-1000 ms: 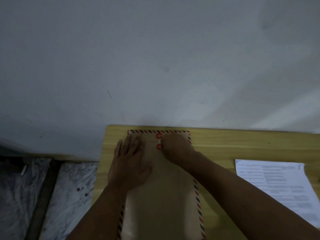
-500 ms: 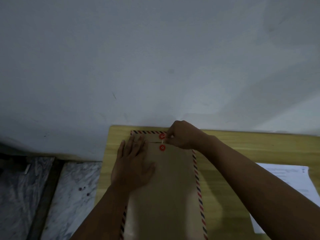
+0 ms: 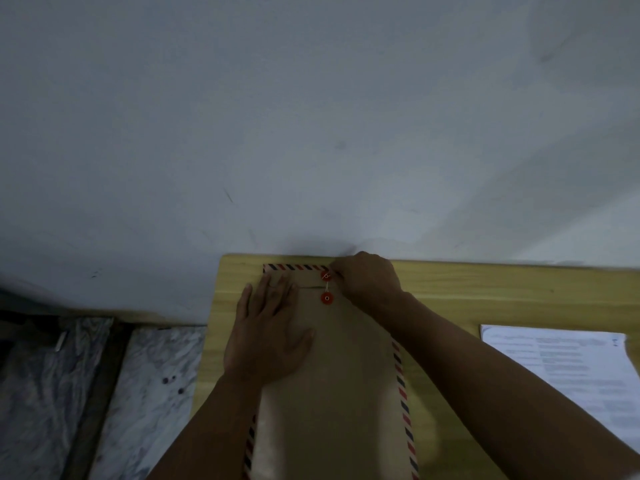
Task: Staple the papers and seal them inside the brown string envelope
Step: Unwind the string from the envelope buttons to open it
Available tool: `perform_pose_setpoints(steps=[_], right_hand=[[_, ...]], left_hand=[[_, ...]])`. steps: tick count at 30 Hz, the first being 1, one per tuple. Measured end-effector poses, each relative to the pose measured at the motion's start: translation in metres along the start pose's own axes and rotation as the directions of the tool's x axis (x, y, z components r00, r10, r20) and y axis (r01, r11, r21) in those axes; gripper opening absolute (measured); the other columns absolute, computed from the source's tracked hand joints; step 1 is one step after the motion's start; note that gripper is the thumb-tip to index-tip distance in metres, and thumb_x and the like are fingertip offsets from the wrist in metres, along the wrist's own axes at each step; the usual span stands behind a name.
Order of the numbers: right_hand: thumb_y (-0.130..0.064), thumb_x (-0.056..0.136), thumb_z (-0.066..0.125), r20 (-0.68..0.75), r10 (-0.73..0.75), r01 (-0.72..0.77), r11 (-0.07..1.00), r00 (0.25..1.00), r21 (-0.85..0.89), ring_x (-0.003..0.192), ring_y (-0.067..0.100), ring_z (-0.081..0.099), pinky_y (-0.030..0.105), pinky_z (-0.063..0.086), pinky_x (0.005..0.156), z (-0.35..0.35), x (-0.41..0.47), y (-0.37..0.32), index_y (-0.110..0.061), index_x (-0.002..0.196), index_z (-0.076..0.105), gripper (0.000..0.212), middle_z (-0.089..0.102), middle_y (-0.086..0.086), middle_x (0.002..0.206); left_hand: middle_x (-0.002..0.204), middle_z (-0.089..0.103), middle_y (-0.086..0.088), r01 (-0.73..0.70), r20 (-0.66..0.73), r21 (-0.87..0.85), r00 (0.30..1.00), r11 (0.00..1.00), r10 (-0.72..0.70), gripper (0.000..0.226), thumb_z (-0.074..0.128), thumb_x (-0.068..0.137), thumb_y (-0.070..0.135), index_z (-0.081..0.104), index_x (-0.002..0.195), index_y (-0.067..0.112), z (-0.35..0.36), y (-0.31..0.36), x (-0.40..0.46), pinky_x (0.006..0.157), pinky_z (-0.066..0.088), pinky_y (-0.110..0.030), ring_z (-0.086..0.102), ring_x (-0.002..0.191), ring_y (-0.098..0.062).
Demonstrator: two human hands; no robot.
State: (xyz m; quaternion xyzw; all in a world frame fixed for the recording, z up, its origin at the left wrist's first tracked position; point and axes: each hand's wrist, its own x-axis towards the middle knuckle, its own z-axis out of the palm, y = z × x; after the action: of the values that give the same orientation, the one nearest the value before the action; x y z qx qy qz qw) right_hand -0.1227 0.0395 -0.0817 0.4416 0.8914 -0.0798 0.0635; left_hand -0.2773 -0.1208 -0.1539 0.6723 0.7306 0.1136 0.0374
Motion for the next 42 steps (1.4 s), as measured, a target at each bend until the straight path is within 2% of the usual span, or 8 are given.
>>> perform_pose_setpoints(steps=[11, 18, 20, 25, 30, 34, 37, 42], right_hand=[[-0.009, 0.096, 0.05, 0.051, -0.283, 0.282, 0.892, 0.958, -0.352, 0.082, 0.025, 0.07, 0.031, 0.037, 0.059, -0.007, 0.023, -0.011, -0.014, 0.1, 0.07, 0.022, 0.071, 0.004, 0.089], [-0.012, 0.086, 0.069, 0.012, -0.341, 0.332, 0.908, 0.94, -0.256, 0.054, 0.024, 0.062, 0.027, 0.028, 0.048, -0.009, 0.021, -0.016, -0.011, 0.084, 0.066, 0.004, 0.063, 0.004, 0.066], [-0.014, 0.091, 0.063, 0.04, -0.361, 0.358, 0.895, 0.932, -0.267, 0.062, 0.024, 0.064, 0.029, 0.03, 0.051, -0.004, 0.024, -0.023, -0.012, 0.093, 0.064, 0.003, 0.065, 0.004, 0.074], [-0.029, 0.095, 0.052, -0.094, -0.137, 0.118, 0.976, 0.986, -0.185, 0.09, 0.029, 0.066, 0.032, 0.036, 0.065, -0.016, 0.019, -0.013, -0.014, 0.116, 0.058, 0.026, 0.068, 0.008, 0.1], [-0.027, 0.087, 0.057, 0.12, 0.077, -0.062, 0.99, 0.99, -0.127, 0.084, 0.024, 0.064, 0.032, 0.047, 0.07, -0.028, -0.002, 0.009, -0.018, 0.101, 0.062, 0.018, 0.064, 0.002, 0.09], [-0.033, 0.085, 0.062, 0.089, -0.015, 0.003, 0.99, 0.996, 0.142, 0.072, 0.016, 0.059, 0.03, 0.052, 0.067, -0.035, -0.013, 0.011, -0.019, 0.085, 0.062, 0.014, 0.059, -0.006, 0.077], [-0.029, 0.088, 0.068, -0.002, -0.188, 0.164, 0.851, 0.982, 0.499, 0.061, 0.005, 0.055, 0.026, 0.045, 0.06, -0.043, -0.012, -0.004, -0.018, 0.081, 0.069, 0.013, 0.06, -0.01, 0.068], [-0.015, 0.086, 0.073, 0.239, -0.398, 0.149, 0.732, 0.886, 0.664, 0.057, 0.003, 0.05, 0.022, 0.041, 0.059, -0.034, -0.024, -0.019, -0.012, 0.078, 0.075, 0.009, 0.065, 0.007, 0.068]], left_hand=[[0.168, 0.022, -0.004, -0.005, 0.017, 0.009, 1.0, 1.0, 0.005, 0.081, 0.043, 0.092, 0.068, 0.04, 0.154, 0.017, 0.0, -0.001, 0.0, 0.123, 0.019, -0.056, 0.011, 0.157, -0.029], [0.168, 0.023, -0.004, -0.009, 0.014, 0.001, 1.0, 1.0, 0.009, 0.08, 0.042, 0.092, 0.068, 0.041, 0.153, 0.016, 0.0, -0.002, 0.0, 0.123, 0.019, -0.056, 0.012, 0.157, -0.029], [0.168, 0.022, -0.004, -0.001, 0.025, 0.011, 1.0, 1.0, 0.0, 0.081, 0.04, 0.092, 0.069, 0.039, 0.154, 0.017, 0.0, -0.001, 0.0, 0.124, 0.018, -0.055, 0.01, 0.158, -0.029], [0.168, 0.021, -0.003, 0.007, 0.042, 0.0, 0.999, 1.0, -0.007, 0.082, 0.043, 0.091, 0.069, 0.039, 0.154, 0.017, -0.003, -0.001, 0.001, 0.124, 0.018, -0.055, 0.01, 0.158, -0.028], [0.169, 0.019, -0.002, 0.009, 0.048, 0.004, 0.999, 1.0, -0.009, 0.083, 0.041, 0.092, 0.069, 0.037, 0.155, 0.017, -0.003, -0.001, 0.001, 0.124, 0.017, -0.055, 0.007, 0.158, -0.027], [0.169, 0.021, -0.003, -0.001, 0.026, -0.004, 1.0, 1.0, 0.001, 0.08, 0.043, 0.092, 0.068, 0.041, 0.153, 0.016, -0.001, -0.001, -0.001, 0.124, 0.018, -0.056, 0.009, 0.158, -0.028], [0.169, 0.019, -0.003, -0.003, 0.021, -0.003, 1.0, 1.0, 0.003, 0.081, 0.043, 0.091, 0.068, 0.041, 0.153, 0.015, -0.001, -0.001, 0.0, 0.124, 0.018, -0.056, 0.008, 0.158, -0.028], [0.169, 0.02, -0.003, -0.01, 0.038, 0.022, 0.999, 1.0, 0.009, 0.08, 0.042, 0.091, 0.07, 0.043, 0.152, 0.018, 0.001, -0.002, 0.0, 0.124, 0.016, -0.055, 0.008, 0.158, -0.029]])
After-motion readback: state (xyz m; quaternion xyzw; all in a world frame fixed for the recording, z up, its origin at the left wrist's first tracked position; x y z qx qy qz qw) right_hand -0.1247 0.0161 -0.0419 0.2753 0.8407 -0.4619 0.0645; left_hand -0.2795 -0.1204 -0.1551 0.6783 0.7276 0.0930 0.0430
